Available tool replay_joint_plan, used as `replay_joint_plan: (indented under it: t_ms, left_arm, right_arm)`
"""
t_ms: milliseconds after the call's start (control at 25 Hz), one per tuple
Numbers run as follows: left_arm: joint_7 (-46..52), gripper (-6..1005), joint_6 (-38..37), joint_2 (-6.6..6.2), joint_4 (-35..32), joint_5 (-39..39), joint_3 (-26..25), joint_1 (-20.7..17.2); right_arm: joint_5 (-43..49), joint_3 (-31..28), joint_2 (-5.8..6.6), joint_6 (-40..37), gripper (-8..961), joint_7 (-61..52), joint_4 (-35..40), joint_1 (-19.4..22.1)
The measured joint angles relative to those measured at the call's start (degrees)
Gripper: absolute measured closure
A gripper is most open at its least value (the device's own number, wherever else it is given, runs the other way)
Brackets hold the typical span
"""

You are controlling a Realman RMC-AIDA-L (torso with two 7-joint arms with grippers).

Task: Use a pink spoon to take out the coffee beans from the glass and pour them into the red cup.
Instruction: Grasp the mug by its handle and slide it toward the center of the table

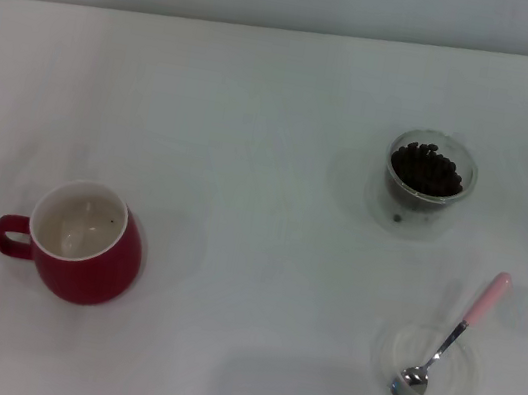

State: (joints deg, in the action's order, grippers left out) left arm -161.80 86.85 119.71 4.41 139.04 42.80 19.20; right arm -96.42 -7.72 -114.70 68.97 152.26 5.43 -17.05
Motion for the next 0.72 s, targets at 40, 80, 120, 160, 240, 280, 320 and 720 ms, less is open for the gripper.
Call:
replay_joint_plan:
  t_ms: [40,80,120,160,240,280,320,720]
  left_arm:
    - [0.00,427,-0.05,0.00,0.02,0.00,0.00,0.04]
    - [0.00,428,-0.10,0.00,0.06,0.00,0.00,0.08]
    - [0.00,430,-0.14,0.00,0.09,0.00,0.00,0.10]
    - [0.00,431,-0.17,0.00,0.11,0.00,0.00,0.11]
    - [0.00,433,-0.21,0.03,0.13,0.00,0.00,0.12]
    - [0.00,433,-0.22,0.05,0.14,0.00,0.00,0.13]
    - [0.00,433,-0.23,0.05,0.14,0.00,0.00,0.13]
    - [0.00,432,-0.29,0.09,0.27,0.00,0.00,0.12]
  right_arm:
    - [0.00,0.00,0.00,0.00,147,0.00,0.05,0.00]
    - [0.00,0.00,0.00,0.00,146,0.00,0.14,0.01]
    - [0.00,0.00,0.00,0.00,146,-0.02,0.21,0.04]
    - [0.00,0.01,0.00,0.00,146,-0.05,0.25,0.06]
    - [0.01,0.04,0.00,0.00,146,-0.10,0.33,0.07]
    - [0.02,0.06,0.00,0.00,146,-0.11,0.35,0.08]
    - [0.06,0.07,0.00,0.00,146,-0.11,0.37,0.08]
    - [0.27,0.07,0.00,0.01,146,-0.11,0.35,0.09]
